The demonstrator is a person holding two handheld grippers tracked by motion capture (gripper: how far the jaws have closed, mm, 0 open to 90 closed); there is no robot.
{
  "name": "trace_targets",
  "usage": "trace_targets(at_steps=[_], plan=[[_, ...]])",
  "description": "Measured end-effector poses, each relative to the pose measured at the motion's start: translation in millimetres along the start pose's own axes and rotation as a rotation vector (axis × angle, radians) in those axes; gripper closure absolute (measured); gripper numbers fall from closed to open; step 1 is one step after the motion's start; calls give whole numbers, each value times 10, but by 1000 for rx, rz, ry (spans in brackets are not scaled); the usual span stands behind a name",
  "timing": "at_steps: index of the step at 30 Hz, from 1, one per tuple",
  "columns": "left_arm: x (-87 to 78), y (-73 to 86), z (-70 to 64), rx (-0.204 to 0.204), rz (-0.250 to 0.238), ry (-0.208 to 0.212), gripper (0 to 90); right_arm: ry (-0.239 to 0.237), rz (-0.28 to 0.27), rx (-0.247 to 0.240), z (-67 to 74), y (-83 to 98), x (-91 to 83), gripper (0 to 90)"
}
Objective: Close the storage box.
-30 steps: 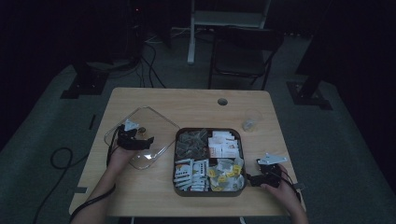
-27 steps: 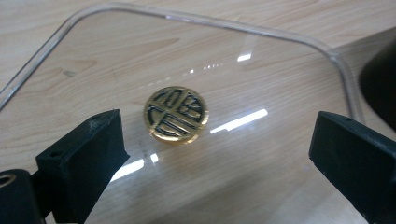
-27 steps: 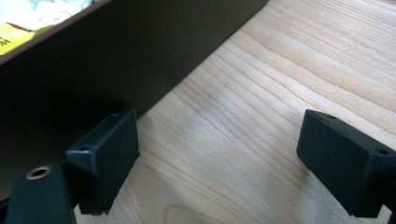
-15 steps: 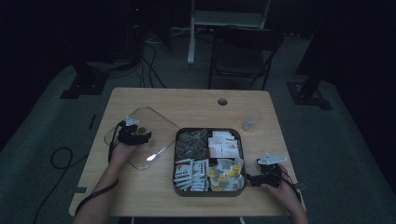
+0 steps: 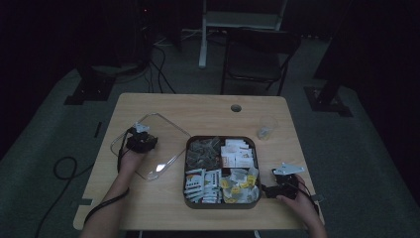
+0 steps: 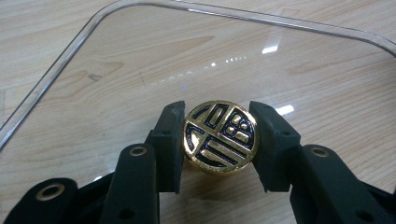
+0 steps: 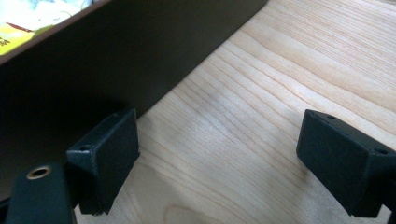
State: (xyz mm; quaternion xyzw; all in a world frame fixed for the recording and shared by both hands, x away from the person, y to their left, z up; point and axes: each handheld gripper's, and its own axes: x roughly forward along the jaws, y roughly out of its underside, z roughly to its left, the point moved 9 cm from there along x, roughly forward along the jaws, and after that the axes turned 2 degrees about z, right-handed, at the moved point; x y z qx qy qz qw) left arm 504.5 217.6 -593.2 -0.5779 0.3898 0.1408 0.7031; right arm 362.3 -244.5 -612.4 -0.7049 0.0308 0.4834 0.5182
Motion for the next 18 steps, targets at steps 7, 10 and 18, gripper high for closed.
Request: trace_targets(at_steps=[7, 10, 18], plan=[[-26, 4, -13, -9, -6, -10, 595, 0, 0, 1, 0, 0, 0, 124], [-52, 13, -23, -11, 4, 5, 597, 0, 0, 1, -1, 0, 0, 124], [-208, -78, 48, -56, -25, 10, 598, 0, 0, 1, 0, 0, 0, 124]])
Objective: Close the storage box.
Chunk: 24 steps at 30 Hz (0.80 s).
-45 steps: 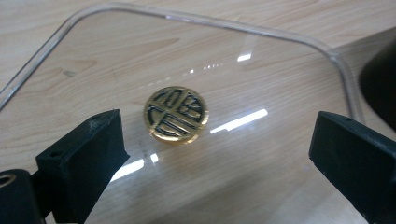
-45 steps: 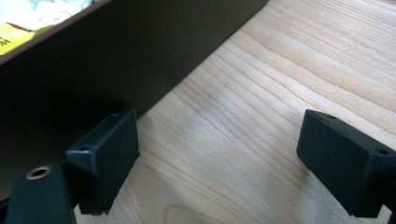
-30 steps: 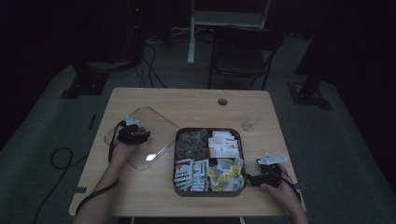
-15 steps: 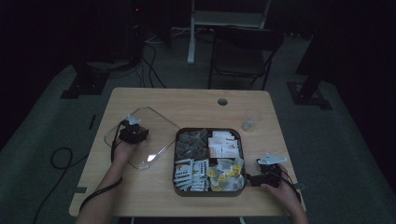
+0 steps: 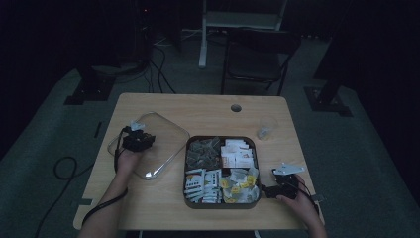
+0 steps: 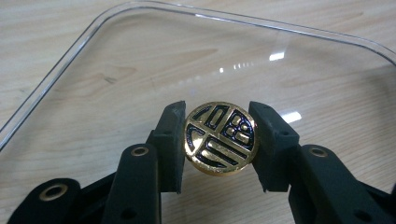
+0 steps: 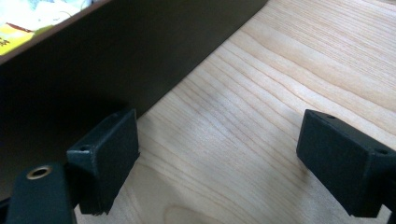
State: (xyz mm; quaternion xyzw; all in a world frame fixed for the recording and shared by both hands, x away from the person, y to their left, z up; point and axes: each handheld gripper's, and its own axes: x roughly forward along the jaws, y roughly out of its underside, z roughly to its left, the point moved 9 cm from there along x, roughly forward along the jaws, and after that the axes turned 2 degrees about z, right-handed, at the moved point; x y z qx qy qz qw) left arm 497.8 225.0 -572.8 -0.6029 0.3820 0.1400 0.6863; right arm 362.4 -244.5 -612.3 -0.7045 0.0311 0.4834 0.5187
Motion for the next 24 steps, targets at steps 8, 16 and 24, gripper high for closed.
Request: trace_targets(at_steps=[8, 16, 24], plan=[[-243, -146, 16, -5, -49, 13, 598, 0, 0, 0, -1, 0, 0, 124], [-400, -266, -57, 20, -83, 37, 598, 0, 0, 0, 0, 0, 0, 124], [-497, -351, -191, 55, -102, 71, 598, 0, 0, 0, 0, 0, 0, 124]])
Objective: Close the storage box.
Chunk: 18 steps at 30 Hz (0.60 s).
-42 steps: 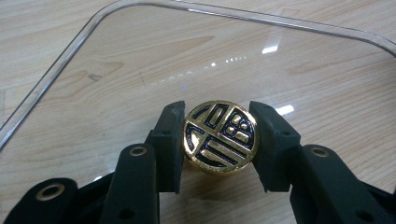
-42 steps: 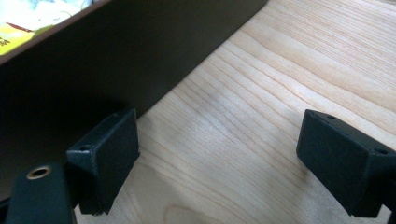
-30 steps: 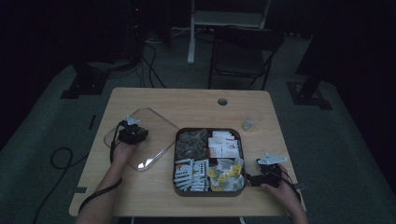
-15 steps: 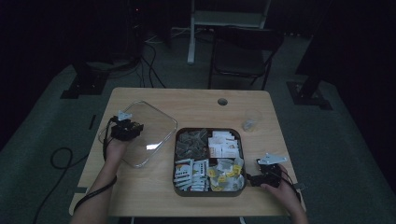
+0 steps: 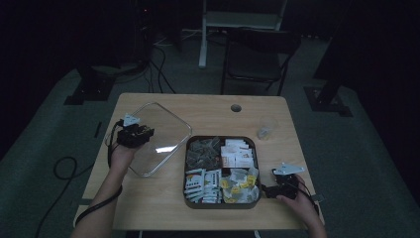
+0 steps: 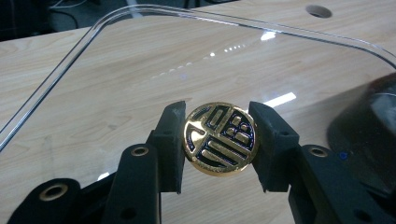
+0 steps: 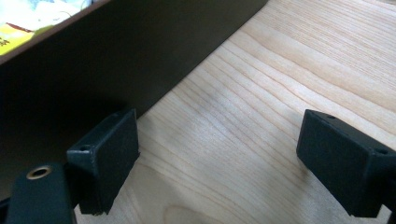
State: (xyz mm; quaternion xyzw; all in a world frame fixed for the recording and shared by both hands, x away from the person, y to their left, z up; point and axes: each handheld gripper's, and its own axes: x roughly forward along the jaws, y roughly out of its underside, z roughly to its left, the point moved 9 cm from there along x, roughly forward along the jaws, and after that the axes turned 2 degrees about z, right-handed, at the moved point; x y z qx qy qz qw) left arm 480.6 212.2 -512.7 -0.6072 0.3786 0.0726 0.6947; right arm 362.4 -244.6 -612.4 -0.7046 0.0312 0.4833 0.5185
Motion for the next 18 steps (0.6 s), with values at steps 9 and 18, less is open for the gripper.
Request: trace_targets(at_steps=[9, 18], plan=[[-20, -91, -238, 46, -5, 59, 598, 0, 0, 0, 0, 0, 0, 124], [-42, -163, -512, 106, -8, 118, 598, 0, 0, 0, 0, 0, 0, 124]])
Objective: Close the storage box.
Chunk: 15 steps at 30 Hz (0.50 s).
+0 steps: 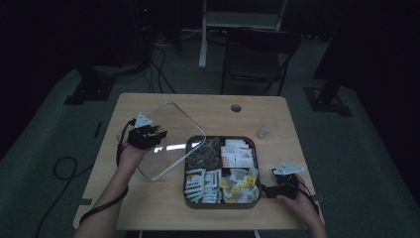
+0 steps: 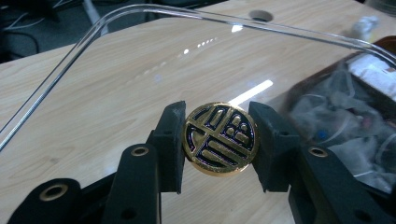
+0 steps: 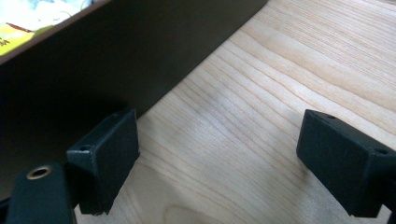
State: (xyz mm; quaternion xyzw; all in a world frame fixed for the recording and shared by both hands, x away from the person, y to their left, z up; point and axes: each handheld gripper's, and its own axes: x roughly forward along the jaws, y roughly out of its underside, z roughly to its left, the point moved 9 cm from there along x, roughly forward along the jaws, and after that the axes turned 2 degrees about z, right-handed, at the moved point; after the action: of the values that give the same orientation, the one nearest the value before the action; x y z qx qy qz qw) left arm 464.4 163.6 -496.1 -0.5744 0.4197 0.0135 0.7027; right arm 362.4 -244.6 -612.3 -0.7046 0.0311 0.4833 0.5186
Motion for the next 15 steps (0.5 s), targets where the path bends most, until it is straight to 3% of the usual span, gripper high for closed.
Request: trace_targets(at_steps=[10, 11, 15], plan=[[14, -110, -332, 69, -10, 62, 598, 0, -1, 0, -1, -1, 0, 124], [16, -126, -410, 90, -9, 76, 598, -1, -1, 0, -1, -1, 0, 124], [44, -160, -566, 112, -13, 115, 598, -1, -1, 1, 0, 0, 0, 124]])
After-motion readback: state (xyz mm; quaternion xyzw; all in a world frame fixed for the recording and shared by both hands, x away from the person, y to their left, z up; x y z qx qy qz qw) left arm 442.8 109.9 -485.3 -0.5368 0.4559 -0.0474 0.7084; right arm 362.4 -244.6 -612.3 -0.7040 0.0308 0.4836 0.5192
